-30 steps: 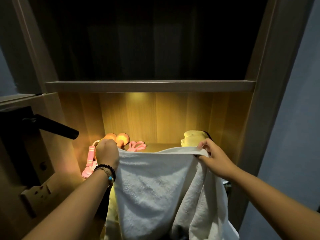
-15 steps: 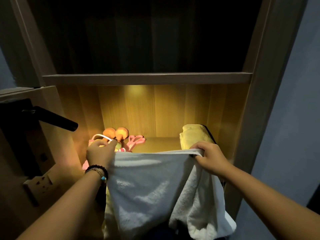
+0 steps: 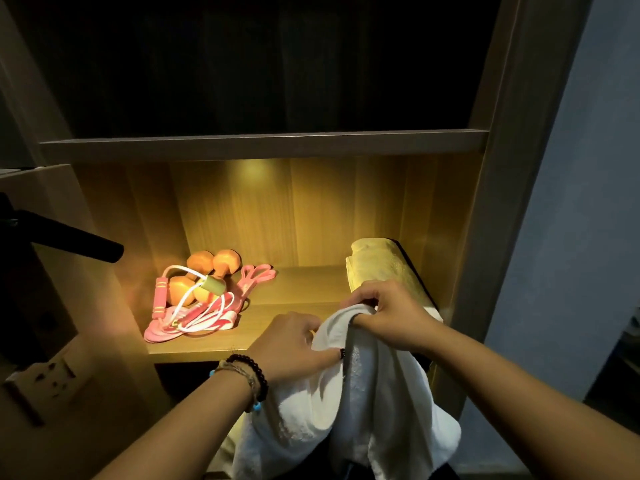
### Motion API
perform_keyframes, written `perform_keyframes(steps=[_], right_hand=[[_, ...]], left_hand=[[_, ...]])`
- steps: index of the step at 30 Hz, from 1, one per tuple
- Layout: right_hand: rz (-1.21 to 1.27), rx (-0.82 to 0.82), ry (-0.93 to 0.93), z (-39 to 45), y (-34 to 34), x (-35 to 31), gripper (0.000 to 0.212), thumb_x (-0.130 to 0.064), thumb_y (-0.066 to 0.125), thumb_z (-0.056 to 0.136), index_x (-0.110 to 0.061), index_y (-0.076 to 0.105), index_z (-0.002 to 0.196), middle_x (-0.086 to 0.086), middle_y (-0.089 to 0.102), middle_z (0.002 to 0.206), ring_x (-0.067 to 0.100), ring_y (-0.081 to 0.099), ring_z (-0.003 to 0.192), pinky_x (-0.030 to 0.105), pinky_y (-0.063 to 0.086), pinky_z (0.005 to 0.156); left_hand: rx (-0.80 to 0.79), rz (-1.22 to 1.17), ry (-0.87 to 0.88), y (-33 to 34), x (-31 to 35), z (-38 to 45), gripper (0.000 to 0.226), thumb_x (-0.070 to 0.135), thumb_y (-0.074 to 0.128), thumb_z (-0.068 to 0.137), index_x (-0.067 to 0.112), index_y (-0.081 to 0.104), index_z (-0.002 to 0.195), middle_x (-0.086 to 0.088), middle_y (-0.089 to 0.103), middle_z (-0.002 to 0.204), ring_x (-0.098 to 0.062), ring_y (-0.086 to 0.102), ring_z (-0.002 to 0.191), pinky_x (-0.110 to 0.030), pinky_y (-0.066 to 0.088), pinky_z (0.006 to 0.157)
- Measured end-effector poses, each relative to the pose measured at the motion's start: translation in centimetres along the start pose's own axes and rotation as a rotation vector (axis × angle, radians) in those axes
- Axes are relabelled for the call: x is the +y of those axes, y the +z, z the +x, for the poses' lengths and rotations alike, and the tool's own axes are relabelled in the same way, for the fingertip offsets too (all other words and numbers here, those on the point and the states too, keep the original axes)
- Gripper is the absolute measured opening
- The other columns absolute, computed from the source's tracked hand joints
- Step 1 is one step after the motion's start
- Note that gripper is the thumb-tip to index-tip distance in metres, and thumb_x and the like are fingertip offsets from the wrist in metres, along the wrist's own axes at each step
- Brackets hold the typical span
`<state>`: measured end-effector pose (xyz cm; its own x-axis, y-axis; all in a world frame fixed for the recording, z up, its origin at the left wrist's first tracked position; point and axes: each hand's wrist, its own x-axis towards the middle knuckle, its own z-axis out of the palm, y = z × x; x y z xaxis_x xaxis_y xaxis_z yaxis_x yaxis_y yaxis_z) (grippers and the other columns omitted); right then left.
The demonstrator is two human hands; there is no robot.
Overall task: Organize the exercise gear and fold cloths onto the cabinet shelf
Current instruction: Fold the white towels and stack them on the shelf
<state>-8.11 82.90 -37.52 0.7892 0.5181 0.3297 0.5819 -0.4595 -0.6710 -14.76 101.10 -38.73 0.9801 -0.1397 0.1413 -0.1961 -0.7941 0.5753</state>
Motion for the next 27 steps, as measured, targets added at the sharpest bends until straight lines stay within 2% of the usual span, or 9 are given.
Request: perform_keyframes(steps=[4, 7, 9, 12, 14, 17, 20, 24, 27], right_hand=[[0.016, 0.006, 0.013, 0.1, 0.3, 1.4, 0.012, -0.017, 0.073, 0.079, -0.023, 0.074, 0.090, -0.009, 0.068, 0.089, 0.003, 0.061, 0.080, 0.016, 0.048, 0.068], [-0.107, -0.019, 0.008, 0.2, 0.8, 2.8, 0.014, -0.017, 0.069, 0.078, -0.026, 0.071, 0.089, -0.015, 0.057, 0.083, 0.002, 0.052, 0.076, 0.014, 0.039, 0.063], [-0.222, -0.044, 0.025, 0.2, 1.3, 4.1, 0.017, -0.013, 0.064, 0.076, -0.024, 0.069, 0.088, -0.013, 0.049, 0.080, 0.004, 0.047, 0.075, 0.018, 0.035, 0.063], [-0.324, -0.021, 0.190, -0.2, 1.6, 6.6, 0.018, -0.006, 0.059, 0.075, -0.020, 0.066, 0.083, -0.001, 0.052, 0.091, 0.017, 0.051, 0.084, 0.034, 0.046, 0.071], [-0.302, 0.031, 0.302, -0.2, 1.6, 8.1, 0.019, -0.001, 0.056, 0.074, -0.018, 0.066, 0.078, 0.005, 0.056, 0.094, 0.023, 0.055, 0.085, 0.036, 0.049, 0.069], [-0.326, 0.045, 0.395, 0.1, 1.8, 9.4, 0.025, 0.000, 0.055, 0.073, -0.018, 0.069, 0.083, 0.007, 0.062, 0.092, 0.026, 0.059, 0.085, 0.030, 0.045, 0.062], [-0.346, 0.044, 0.461, 0.1, 1.4, 10.7, 0.027, -0.003, 0.054, 0.077, -0.018, 0.071, 0.092, 0.008, 0.065, 0.093, 0.027, 0.060, 0.087, 0.033, 0.049, 0.066], [-0.282, 0.070, 0.519, -0.1, -0.7, 12.5, 0.010, -0.018, 0.066, 0.085, -0.016, 0.075, 0.083, 0.009, 0.070, 0.084, 0.024, 0.062, 0.081, 0.037, 0.054, 0.069], [-0.212, 0.043, 0.573, 0.2, -2.4, 12.9, 0.027, -0.028, 0.078, 0.077, -0.004, 0.070, 0.071, 0.010, 0.062, 0.070, 0.018, 0.057, 0.066, 0.030, 0.046, 0.059]], left_hand=[[0.072, -0.083, -0.040, 0.7, -0.3, 0.4, 0.024, 0.028, 0.062, 0.090, 0.026, 0.065, 0.067, 0.010, 0.061, 0.062, 0.000, 0.051, 0.056, -0.013, 0.039, 0.054], [0.252, -0.230, -0.077, 0.4, -1.2, 0.7, 0.030, 0.018, 0.062, 0.090, 0.025, 0.062, 0.061, 0.012, 0.054, 0.052, 0.002, 0.046, 0.048, -0.010, 0.036, 0.049], [0.367, -0.259, -0.096, 0.3, -1.7, 0.8, 0.030, 0.016, 0.062, 0.090, 0.014, 0.060, 0.060, 0.008, 0.049, 0.054, -0.001, 0.040, 0.047, -0.015, 0.032, 0.048], [0.508, -0.299, -0.120, -0.2, -2.7, 0.8, 0.028, 0.015, 0.062, 0.091, -0.003, 0.061, 0.069, -0.010, 0.050, 0.060, -0.009, 0.039, 0.054, -0.021, 0.029, 0.049], [0.558, -0.332, -0.128, -0.8, -3.4, 0.8, 0.025, 0.015, 0.061, 0.091, -0.003, 0.065, 0.074, -0.018, 0.055, 0.064, -0.016, 0.043, 0.059, -0.027, 0.033, 0.054], [0.606, -0.351, -0.169, -1.3, -4.8, 0.9, 0.023, 0.017, 0.061, 0.091, 0.007, 0.069, 0.072, -0.016, 0.059, 0.065, -0.020, 0.047, 0.061, -0.031, 0.036, 0.058], [0.663, -0.366, -0.235, -1.6, -6.2, 1.1, 0.026, 0.021, 0.059, 0.091, 0.011, 0.066, 0.068, -0.010, 0.057, 0.063, -0.021, 0.048, 0.062, -0.031, 0.035, 0.058], [0.716, -0.346, -0.307, -2.1, -8.5, 1.3, 0.028, 0.022, 0.057, 0.093, 0.007, 0.066, 0.072, -0.017, 0.061, 0.070, -0.023, 0.048, 0.065, -0.033, 0.037, 0.059], [0.729, -0.323, -0.350, -1.9, -9.7, 1.5, 0.031, 0.022, 0.056, 0.093, 0.006, 0.062, 0.068, -0.014, 0.056, 0.064, -0.022, 0.045, 0.061, -0.031, 0.034, 0.058]])
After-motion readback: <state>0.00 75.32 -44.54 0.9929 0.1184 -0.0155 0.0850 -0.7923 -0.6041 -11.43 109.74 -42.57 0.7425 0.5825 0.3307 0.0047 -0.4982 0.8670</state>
